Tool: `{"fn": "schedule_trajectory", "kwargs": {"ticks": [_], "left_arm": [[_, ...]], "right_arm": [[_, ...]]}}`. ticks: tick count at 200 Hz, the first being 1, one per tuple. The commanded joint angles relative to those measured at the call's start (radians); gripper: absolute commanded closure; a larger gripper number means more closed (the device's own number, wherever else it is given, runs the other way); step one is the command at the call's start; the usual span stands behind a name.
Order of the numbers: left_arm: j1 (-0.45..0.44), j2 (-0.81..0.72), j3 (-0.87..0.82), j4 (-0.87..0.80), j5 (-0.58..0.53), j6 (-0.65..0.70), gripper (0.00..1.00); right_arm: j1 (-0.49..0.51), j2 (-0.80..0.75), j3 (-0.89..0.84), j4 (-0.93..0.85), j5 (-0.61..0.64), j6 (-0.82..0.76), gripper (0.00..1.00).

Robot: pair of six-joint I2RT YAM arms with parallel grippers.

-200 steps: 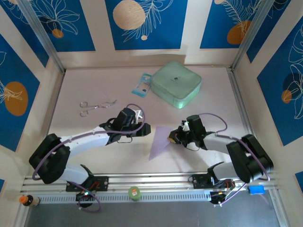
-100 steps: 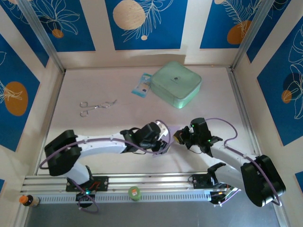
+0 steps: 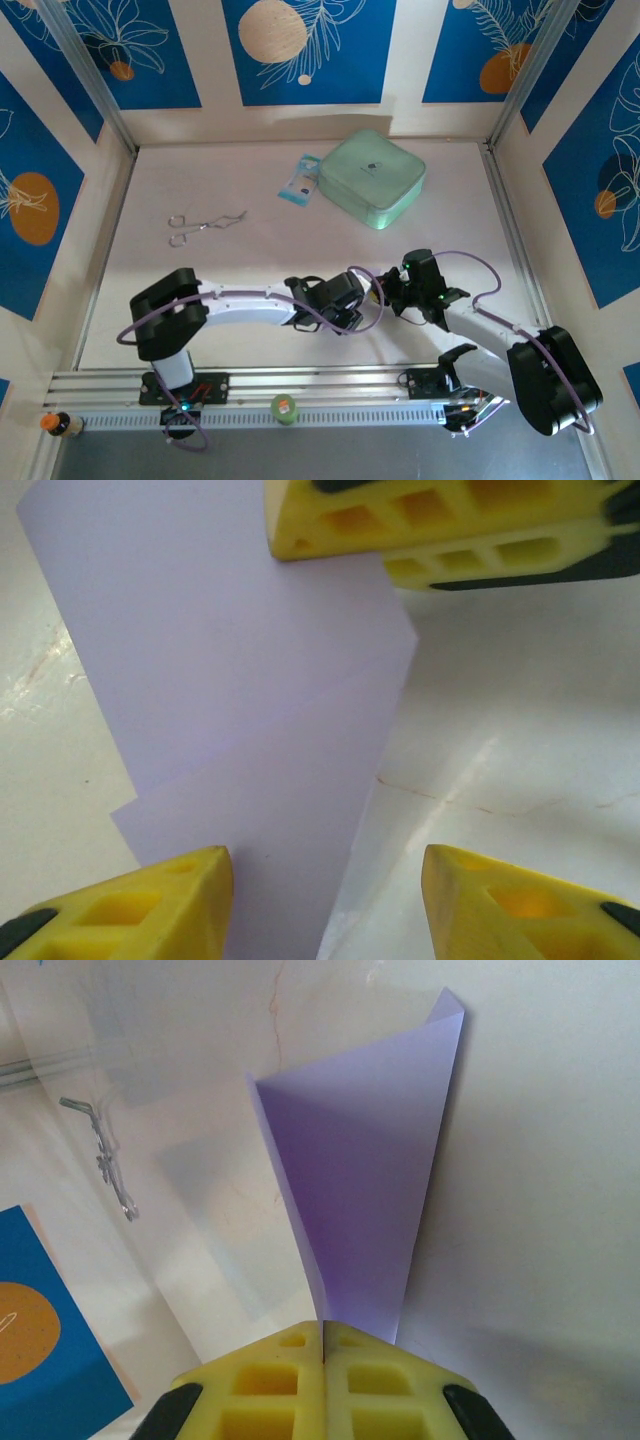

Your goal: Fold a paper plane with a square sheet of paper (pick it up from the middle)

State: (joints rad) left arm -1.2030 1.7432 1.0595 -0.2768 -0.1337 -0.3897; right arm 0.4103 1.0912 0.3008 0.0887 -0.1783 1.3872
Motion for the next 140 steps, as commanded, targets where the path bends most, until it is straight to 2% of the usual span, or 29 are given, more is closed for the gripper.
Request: {"fn": "schedule_trajectory", "kwargs": {"ticks": [1, 97, 140], "left_arm": [[-0.012, 0.028, 0.045, -0.063, -0.041, 0.018, 0.49], [-0.032, 0.066, 0.072, -0.109, -0.131, 0.031, 0.58], [-0.043, 0.078, 0.087, -0.126, -0.147, 0.041, 0.57]], "right_arm": [[-0.007, 0.008, 0.015, -0.012, -0.035, 0.010, 1.00], [-0.007, 0.022, 0.035, -0.015, -0.053, 0.008, 1.00], [-0.007, 0.024, 0.036, -0.014, -0.056, 0.006, 1.00]]}}
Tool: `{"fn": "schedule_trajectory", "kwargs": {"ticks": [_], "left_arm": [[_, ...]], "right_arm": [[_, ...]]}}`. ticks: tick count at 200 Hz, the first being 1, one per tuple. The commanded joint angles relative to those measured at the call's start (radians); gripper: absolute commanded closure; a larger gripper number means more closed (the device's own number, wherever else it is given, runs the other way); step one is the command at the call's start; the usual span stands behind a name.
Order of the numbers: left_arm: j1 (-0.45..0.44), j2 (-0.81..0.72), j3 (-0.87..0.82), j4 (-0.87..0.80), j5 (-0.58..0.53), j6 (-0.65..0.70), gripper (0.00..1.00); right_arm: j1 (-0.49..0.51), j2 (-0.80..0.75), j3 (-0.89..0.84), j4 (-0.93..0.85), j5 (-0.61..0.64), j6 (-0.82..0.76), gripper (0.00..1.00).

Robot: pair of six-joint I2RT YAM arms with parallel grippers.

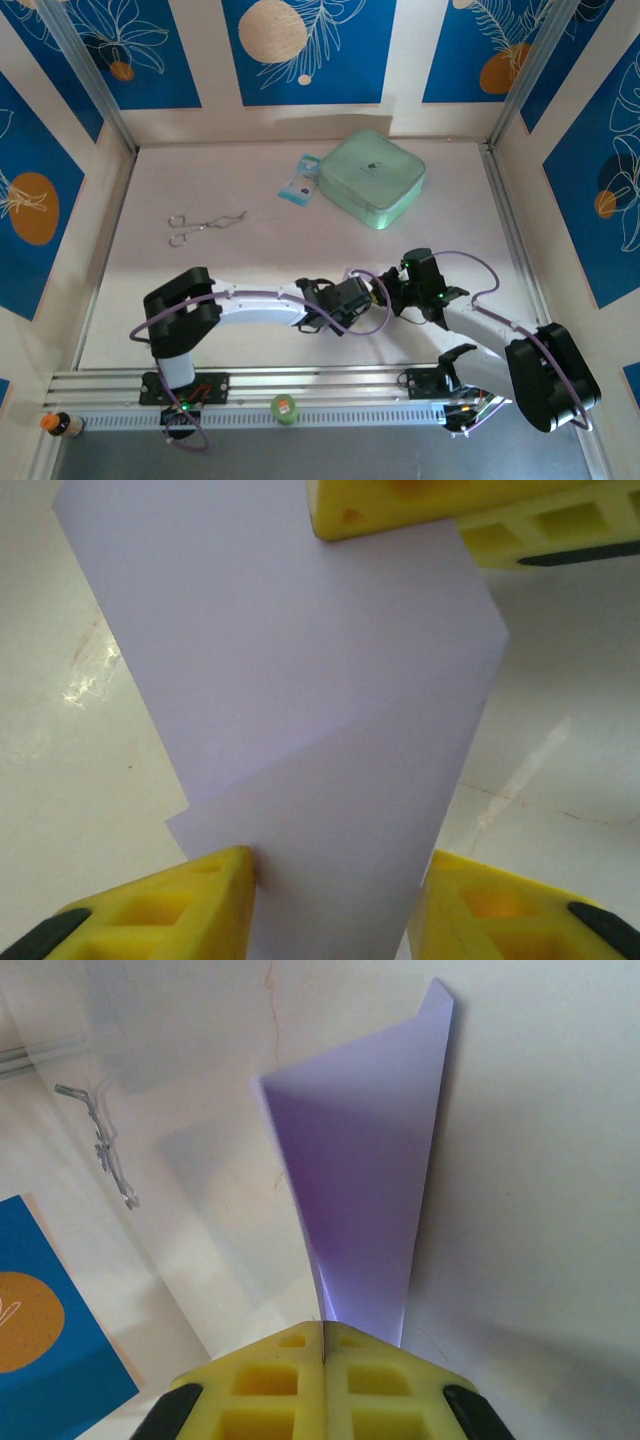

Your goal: Fold a paper plane with a square sheet of paper (pick it up from the middle)

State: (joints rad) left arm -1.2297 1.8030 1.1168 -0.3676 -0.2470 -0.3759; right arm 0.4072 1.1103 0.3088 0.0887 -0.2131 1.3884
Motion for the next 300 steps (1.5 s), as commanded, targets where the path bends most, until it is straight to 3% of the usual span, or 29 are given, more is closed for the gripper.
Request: {"fn": "schedule_trajectory", "kwargs": {"ticks": [1, 79, 300], "left_arm": [[-0.016, 0.019, 0.030, -0.035, -0.034, 0.028, 0.57], [-0.019, 0.004, 0.024, -0.033, -0.056, 0.023, 0.68], [-0.021, -0.034, -0.012, 0.014, -0.070, 0.023, 0.68]], "right_arm": [[-0.004, 0.004, 0.028, -0.014, -0.022, 0.005, 1.00], [-0.003, 0.003, 0.032, -0.033, -0.025, -0.007, 1.00], [-0.008, 0.003, 0.031, -0.052, -0.024, -0.025, 1.00]]}}
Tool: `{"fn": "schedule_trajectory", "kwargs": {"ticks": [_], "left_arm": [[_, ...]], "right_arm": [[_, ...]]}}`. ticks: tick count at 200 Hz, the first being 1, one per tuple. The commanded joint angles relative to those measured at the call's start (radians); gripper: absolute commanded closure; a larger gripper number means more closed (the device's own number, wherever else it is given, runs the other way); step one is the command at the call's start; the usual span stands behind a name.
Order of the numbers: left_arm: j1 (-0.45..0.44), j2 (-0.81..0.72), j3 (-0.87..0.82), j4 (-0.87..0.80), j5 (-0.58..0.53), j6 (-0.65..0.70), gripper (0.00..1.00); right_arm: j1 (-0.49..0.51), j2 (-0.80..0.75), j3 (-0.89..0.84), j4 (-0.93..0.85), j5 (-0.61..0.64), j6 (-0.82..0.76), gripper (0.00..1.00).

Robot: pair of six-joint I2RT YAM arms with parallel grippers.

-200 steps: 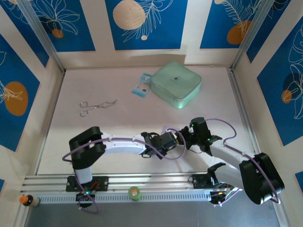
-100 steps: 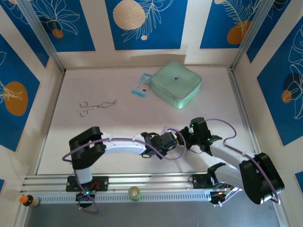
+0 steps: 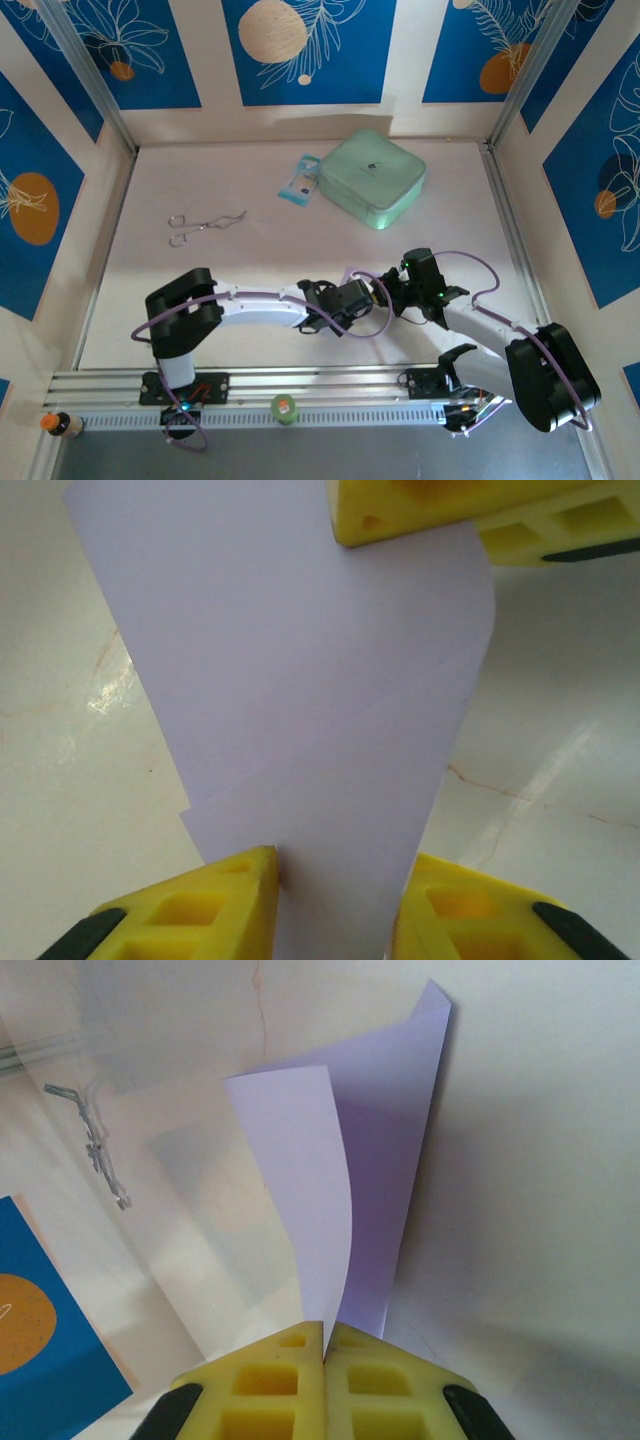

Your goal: Fold a paper plane with a square sheet of paper (pick it up from the middle)

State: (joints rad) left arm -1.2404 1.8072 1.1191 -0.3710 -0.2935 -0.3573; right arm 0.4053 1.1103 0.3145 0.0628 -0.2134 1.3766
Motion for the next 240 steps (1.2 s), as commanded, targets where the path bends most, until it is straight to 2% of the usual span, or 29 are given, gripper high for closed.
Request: {"fn": "schedule_trajectory", "kwargs": {"ticks": [1, 80, 147, 240], "left_arm": [[-0.010, -0.039, -0.015, 0.018, -0.024, 0.004, 0.68], [-0.010, -0.029, -0.009, 0.012, -0.018, 0.003, 0.71], [-0.011, -0.048, -0.015, 0.018, -0.009, 0.004, 0.67], [-0.011, -0.006, 0.025, -0.060, 0.000, -0.017, 0.67]], "right_arm": [[-0.006, 0.003, 0.025, -0.026, -0.023, -0.013, 1.00], [-0.006, -0.001, 0.028, -0.027, -0.027, -0.013, 1.00], [-0.008, -0.001, 0.026, -0.025, -0.026, -0.012, 1.00], [-0.008, 0.004, 0.028, -0.023, -0.024, -0.011, 1.00]]}}
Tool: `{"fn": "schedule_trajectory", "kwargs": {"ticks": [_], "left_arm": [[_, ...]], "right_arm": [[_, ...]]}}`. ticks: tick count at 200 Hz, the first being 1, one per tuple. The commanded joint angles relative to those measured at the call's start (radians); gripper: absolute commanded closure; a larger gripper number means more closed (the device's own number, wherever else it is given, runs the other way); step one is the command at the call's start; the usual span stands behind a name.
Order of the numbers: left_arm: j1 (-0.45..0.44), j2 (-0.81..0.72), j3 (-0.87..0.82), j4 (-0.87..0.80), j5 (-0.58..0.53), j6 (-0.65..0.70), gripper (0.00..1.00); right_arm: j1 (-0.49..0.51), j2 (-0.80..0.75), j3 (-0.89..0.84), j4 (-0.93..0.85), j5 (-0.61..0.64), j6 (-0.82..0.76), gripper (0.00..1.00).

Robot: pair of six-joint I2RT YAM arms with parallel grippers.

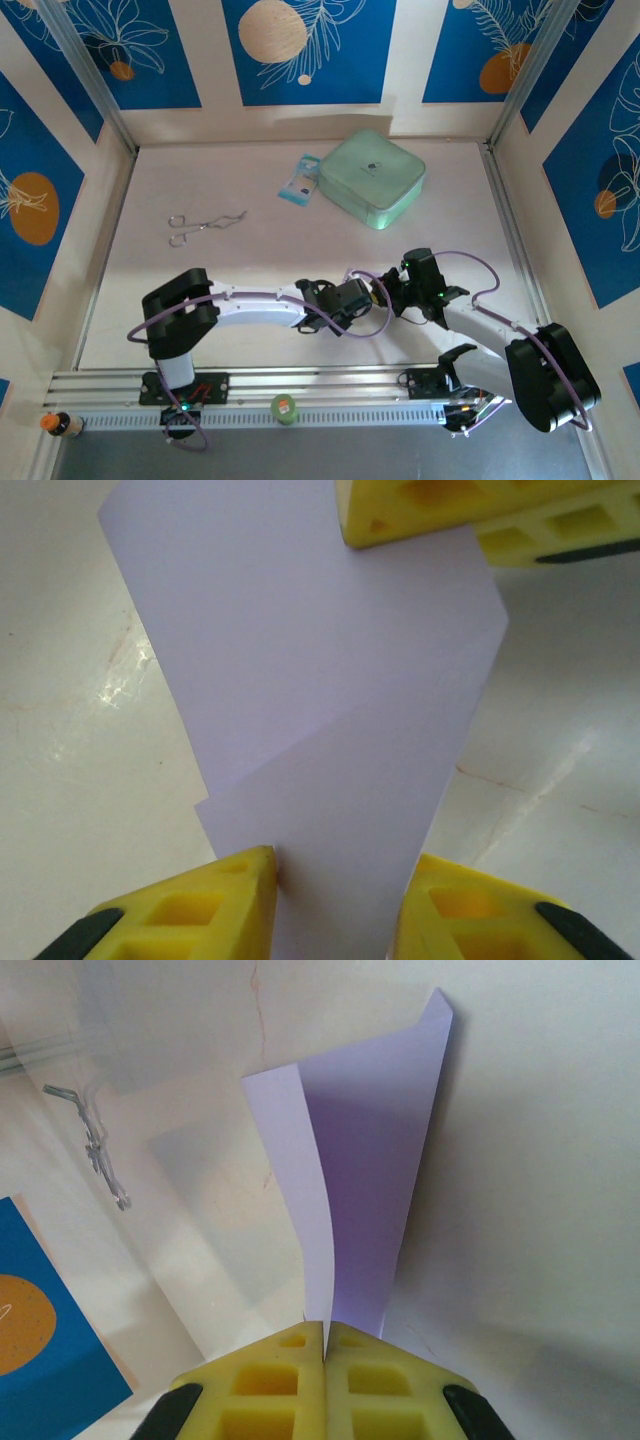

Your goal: Fold a paper plane with a square sheet of paper (pick it up from the middle)

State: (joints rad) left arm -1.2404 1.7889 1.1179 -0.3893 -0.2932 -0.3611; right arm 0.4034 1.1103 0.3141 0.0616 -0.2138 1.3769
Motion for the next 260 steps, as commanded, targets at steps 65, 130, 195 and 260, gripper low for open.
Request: {"fn": "schedule_trajectory", "kwargs": {"ticks": [65, 130, 195, 260], "left_arm": [[-0.011, -0.008, 0.014, -0.011, 0.007, -0.006, 0.69], [-0.011, -0.002, 0.010, 0.007, 0.031, 0.000, 0.66], [-0.011, 0.007, 0.013, 0.000, 0.023, -0.008, 0.78], [-0.008, 0.015, 0.003, 0.004, 0.017, -0.033, 0.87]], "right_arm": [[-0.006, 0.011, 0.031, -0.017, -0.027, -0.010, 1.00], [-0.005, 0.014, 0.028, -0.013, -0.030, -0.012, 1.00], [-0.005, 0.008, 0.025, -0.009, -0.031, -0.012, 1.00], [-0.013, -0.040, 0.070, -0.149, -0.007, -0.120, 0.88]]}}
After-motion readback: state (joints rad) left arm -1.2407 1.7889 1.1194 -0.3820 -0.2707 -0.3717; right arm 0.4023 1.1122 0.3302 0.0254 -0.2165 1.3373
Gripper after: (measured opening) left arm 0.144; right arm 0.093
